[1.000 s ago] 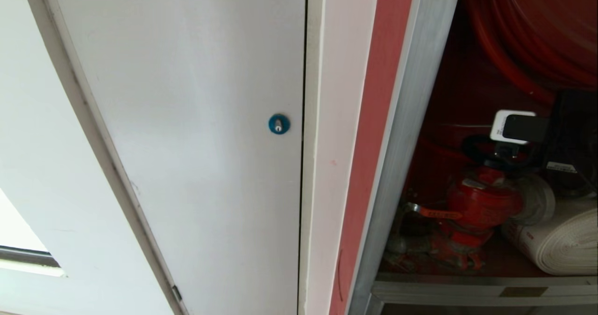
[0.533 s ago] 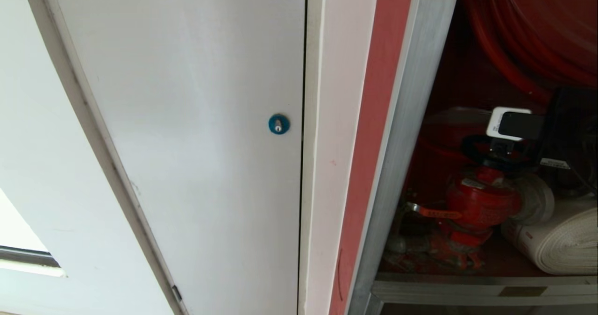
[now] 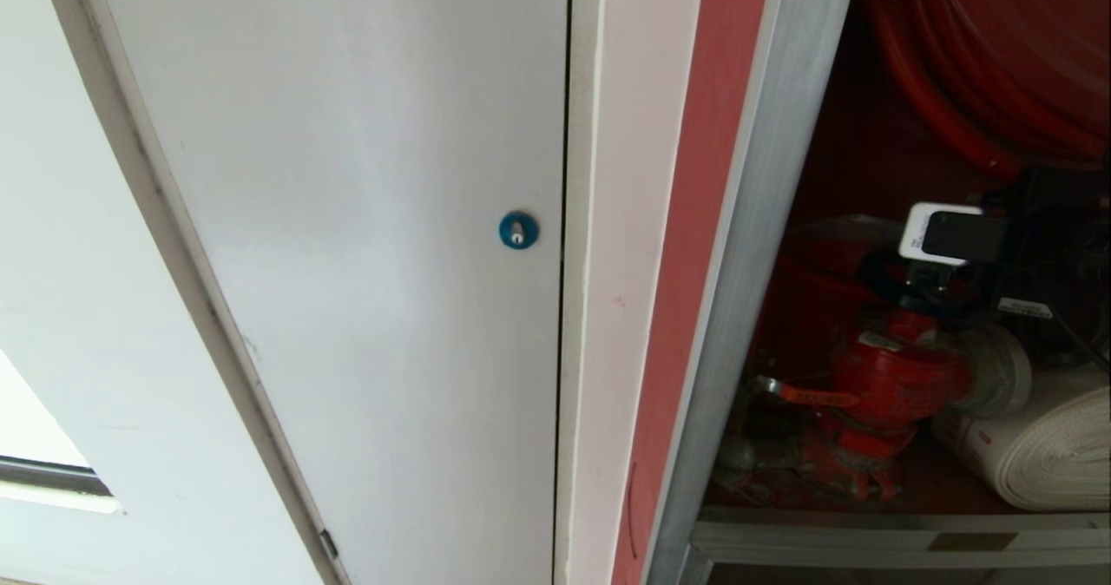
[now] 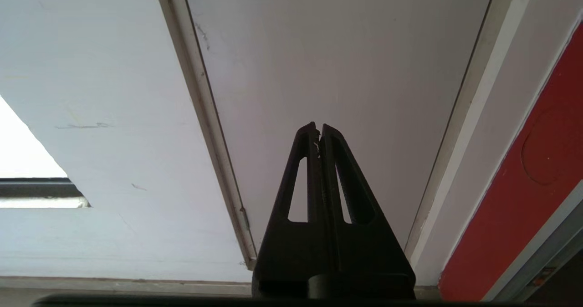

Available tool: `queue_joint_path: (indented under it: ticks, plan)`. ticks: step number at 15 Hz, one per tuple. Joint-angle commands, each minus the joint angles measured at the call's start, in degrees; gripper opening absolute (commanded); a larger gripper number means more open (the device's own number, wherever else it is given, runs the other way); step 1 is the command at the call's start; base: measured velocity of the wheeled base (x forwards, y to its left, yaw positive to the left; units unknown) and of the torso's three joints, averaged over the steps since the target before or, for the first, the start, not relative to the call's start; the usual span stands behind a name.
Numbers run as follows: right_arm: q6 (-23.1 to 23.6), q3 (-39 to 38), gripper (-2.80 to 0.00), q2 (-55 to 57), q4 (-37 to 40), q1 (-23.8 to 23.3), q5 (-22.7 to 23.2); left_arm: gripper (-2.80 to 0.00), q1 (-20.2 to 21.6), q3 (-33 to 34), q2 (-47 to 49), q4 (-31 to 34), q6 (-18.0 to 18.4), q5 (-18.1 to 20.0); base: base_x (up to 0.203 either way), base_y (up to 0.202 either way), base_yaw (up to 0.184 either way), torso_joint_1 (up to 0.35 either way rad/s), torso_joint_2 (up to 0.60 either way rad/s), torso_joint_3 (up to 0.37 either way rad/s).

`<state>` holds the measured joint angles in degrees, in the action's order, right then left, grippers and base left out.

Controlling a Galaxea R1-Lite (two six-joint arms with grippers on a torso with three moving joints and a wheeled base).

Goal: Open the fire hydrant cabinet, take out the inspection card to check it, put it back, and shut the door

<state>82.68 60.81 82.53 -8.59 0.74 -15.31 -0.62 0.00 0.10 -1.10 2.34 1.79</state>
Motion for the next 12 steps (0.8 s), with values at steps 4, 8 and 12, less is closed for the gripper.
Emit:
queue_joint_path:
  ticks: [4,8,12]
  plan:
    - [0.5,-0.1,0.0,-2.6,0.3,0.0,0.9,-2.8,0.0,0.7,0.0,0.0,0.0,0.0,0.0,0.0,0.0,0.0,0.0,0.0]
    - [0.5,-0.6,0.0,-4.5,0.6,0.0,2.1,-2.8,0.0,0.7,0.0,0.0,0.0,0.1,0.0,0.0,0.0,0.0,0.0,0.0]
    - [0.5,-2.0,0.0,-6.5,0.6,0.0,3.3,-2.8,0.0,0.7,0.0,0.0,0.0,0.1,0.0,0.0,0.0,0.0,0.0,0.0]
